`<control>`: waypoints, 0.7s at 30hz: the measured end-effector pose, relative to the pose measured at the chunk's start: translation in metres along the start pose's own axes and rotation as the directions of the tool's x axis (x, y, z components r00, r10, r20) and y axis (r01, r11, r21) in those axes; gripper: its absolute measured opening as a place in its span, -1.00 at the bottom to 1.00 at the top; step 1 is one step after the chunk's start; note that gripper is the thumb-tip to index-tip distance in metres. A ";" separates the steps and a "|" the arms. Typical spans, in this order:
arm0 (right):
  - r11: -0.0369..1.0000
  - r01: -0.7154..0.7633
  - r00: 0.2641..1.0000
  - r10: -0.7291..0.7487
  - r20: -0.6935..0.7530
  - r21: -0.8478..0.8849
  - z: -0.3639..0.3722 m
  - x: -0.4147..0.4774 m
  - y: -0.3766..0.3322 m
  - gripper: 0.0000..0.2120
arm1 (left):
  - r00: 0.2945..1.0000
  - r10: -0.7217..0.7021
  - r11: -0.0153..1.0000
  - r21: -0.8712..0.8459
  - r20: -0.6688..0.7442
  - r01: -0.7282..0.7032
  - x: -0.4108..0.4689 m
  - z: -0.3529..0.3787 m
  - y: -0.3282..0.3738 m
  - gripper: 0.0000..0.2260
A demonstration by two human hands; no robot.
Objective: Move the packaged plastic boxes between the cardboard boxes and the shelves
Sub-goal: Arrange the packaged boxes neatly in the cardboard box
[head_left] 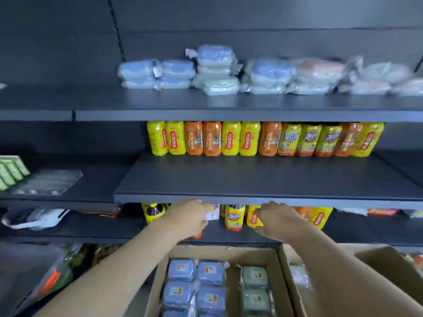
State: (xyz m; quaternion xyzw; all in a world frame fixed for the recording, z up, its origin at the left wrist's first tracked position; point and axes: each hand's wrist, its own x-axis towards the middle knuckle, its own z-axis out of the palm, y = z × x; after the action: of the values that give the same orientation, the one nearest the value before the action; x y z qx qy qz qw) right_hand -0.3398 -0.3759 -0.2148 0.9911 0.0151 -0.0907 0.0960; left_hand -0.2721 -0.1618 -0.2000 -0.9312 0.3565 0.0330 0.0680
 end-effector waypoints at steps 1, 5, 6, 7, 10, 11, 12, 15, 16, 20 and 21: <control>1.000 -0.001 0.999 0.000 -0.034 -0.016 -0.012 -0.010 0.009 -0.67 | 1.000 0.001 1.000 0.019 -0.029 -0.001 -0.004 -0.016 0.009 -0.74; 0.999 0.006 0.996 -0.010 -0.092 -0.046 -0.058 -0.050 0.037 -0.64 | 0.990 0.049 0.995 0.092 -0.136 -0.037 -0.022 -0.073 0.042 -0.73; 0.999 0.010 0.993 -0.014 -0.121 -0.035 -0.070 -0.058 0.044 -0.64 | 0.986 0.070 0.992 0.111 -0.150 -0.054 -0.026 -0.089 0.049 -0.72; 1.000 0.013 0.988 -0.015 -0.156 -0.017 -0.081 -0.064 0.051 -0.63 | 0.982 0.092 0.990 0.124 -0.164 -0.072 -0.028 -0.105 0.053 -0.72; 0.999 -0.009 0.969 -0.001 -0.246 -0.039 -0.124 -0.082 0.070 -0.62 | 0.971 0.102 0.994 0.066 -0.216 -0.089 -0.031 -0.157 0.055 -0.75; 0.998 -0.020 0.965 0.004 -0.263 -0.057 -0.138 -0.085 0.075 -0.62 | 0.971 0.082 0.997 0.029 -0.226 -0.078 -0.029 -0.172 0.052 -0.77; 0.996 -0.031 0.961 0.007 -0.275 -0.082 -0.150 -0.085 0.080 -0.62 | 0.971 0.059 0.998 0.003 -0.233 -0.060 -0.026 -0.186 0.047 -0.79; 0.992 -0.083 0.951 0.048 -0.306 -0.100 -0.179 -0.079 0.092 -0.64 | 0.972 0.028 0.999 0.021 -0.235 -0.024 -0.011 -0.212 0.034 -0.82; 0.991 -0.095 0.945 0.060 -0.320 -0.094 -0.187 -0.074 0.096 -0.64 | 0.972 0.026 0.999 0.040 -0.232 -0.017 -0.005 -0.217 0.030 -0.82; 0.983 -0.145 0.932 0.096 -0.349 -0.116 -0.219 -0.039 0.110 -0.61 | 0.967 0.052 0.997 0.061 -0.250 -0.038 0.033 -0.233 0.007 -0.81; 0.978 -0.169 0.920 0.112 -0.375 -0.124 -0.231 -0.015 0.115 -0.61 | 0.955 0.074 0.996 0.076 -0.289 -0.054 0.053 -0.239 -0.009 -0.82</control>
State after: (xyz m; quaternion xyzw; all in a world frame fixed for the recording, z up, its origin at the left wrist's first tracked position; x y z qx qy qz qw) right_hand -0.3080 -0.4447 0.0324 0.9787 -0.0315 0.1039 0.1741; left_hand -0.2237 -0.2265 0.0308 -0.9111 0.3933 -0.1145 0.0451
